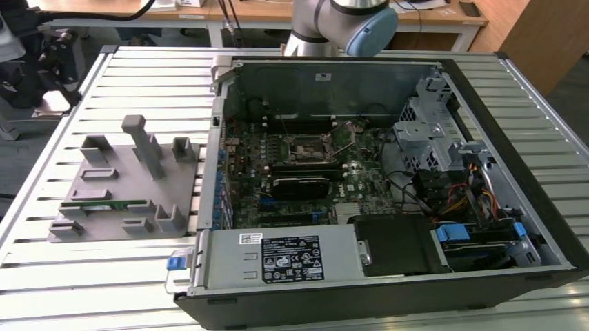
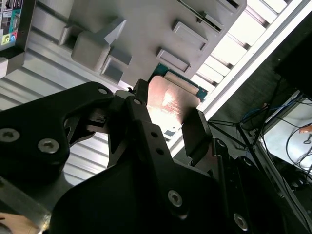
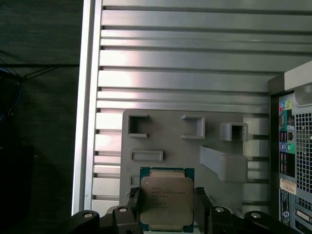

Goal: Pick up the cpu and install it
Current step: 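Pick up the cpu and move it towards the insertion slot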

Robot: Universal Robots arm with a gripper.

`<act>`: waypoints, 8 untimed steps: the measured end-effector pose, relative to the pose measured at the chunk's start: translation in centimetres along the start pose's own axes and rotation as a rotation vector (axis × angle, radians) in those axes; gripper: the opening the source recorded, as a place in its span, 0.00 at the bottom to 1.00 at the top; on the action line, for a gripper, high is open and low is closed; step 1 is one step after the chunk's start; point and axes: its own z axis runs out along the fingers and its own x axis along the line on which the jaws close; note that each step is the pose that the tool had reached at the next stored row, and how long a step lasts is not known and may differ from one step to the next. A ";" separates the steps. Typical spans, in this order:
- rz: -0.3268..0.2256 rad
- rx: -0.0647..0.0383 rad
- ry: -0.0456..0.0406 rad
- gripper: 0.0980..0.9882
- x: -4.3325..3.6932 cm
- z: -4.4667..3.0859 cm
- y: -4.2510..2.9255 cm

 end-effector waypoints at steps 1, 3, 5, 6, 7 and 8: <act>0.000 0.000 0.0000 0.48 -0.10 -0.02 0.00; 0.000 0.000 0.0000 0.48 -0.29 -0.06 0.00; 0.000 -0.001 0.0000 0.48 -0.49 -0.10 0.00; 0.000 -0.001 -0.0001 0.48 -0.59 -0.12 0.00; 0.000 -0.001 0.0000 0.48 -0.69 -0.15 0.00; 0.000 -0.001 0.0000 0.48 -0.80 -0.17 0.00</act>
